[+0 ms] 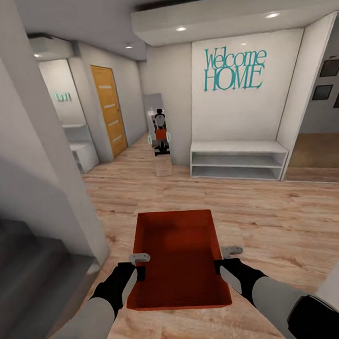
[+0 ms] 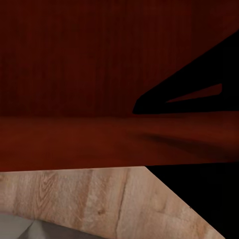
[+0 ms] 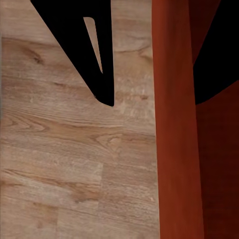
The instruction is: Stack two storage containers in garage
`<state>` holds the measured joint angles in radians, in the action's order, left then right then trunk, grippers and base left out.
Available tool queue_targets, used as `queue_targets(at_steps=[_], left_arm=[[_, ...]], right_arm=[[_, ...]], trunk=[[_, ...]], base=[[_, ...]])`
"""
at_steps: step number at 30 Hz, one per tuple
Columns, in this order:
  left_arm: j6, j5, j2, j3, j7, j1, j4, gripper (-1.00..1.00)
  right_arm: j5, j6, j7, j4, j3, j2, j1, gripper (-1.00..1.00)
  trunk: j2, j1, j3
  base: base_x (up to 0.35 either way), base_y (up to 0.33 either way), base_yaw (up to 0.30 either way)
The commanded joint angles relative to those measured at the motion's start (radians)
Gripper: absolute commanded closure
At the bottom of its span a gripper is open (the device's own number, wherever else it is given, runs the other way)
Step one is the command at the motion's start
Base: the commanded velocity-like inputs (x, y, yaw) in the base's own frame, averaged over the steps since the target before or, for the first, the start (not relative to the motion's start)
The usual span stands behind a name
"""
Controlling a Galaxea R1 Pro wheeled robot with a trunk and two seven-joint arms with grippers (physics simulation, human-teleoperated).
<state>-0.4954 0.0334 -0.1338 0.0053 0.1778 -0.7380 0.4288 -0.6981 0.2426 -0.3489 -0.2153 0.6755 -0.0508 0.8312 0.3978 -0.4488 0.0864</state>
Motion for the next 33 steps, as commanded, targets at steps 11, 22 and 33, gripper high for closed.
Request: queue_targets(at_steps=[11,22,33], left_arm=[[-0.003,-0.021,-0.001,-0.004,0.003,0.0,-0.01,1.0],[-0.003,-0.021,-0.002,-0.004,0.003,0.0,-0.013,1.0],[-0.003,-0.021,-0.001,-0.002,0.003,0.0,-0.024,1.0]], right_arm=[[0.029,0.001,-0.005,-0.05,-0.028,0.0,0.002,1.0],[0.028,0.001,-0.005,-0.05,-0.028,0.003,0.002,1.0],[0.028,0.001,-0.005,-0.05,-0.028,0.005,0.002,1.0]], trunk=[[0.002,-0.001,0.002],[0.002,-0.001,0.002],[0.002,-0.001,0.002]], base=[[0.321,0.0,0.0],[0.321,0.0,0.0],[0.321,0.0,0.0]])
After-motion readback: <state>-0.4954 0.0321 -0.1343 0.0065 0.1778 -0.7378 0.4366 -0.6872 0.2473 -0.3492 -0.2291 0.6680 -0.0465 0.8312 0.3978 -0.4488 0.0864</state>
